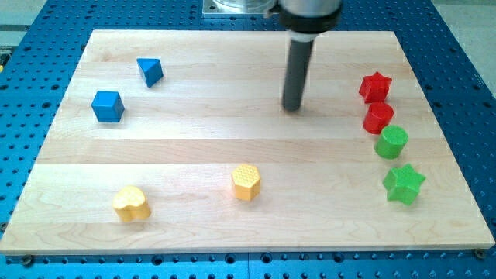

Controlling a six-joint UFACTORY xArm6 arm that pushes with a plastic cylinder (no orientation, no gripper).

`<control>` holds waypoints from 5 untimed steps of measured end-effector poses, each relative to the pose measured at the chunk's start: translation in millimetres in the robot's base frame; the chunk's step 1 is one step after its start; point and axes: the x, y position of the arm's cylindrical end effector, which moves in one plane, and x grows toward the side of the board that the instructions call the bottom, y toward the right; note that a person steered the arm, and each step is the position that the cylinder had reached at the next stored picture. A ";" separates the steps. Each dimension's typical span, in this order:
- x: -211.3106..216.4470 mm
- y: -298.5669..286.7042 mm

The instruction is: Move the triangle to the top of the red star

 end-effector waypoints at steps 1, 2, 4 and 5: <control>-3.5 -22.5; -0.7 -98.2; -52.7 -258.7; -79.0 -278.1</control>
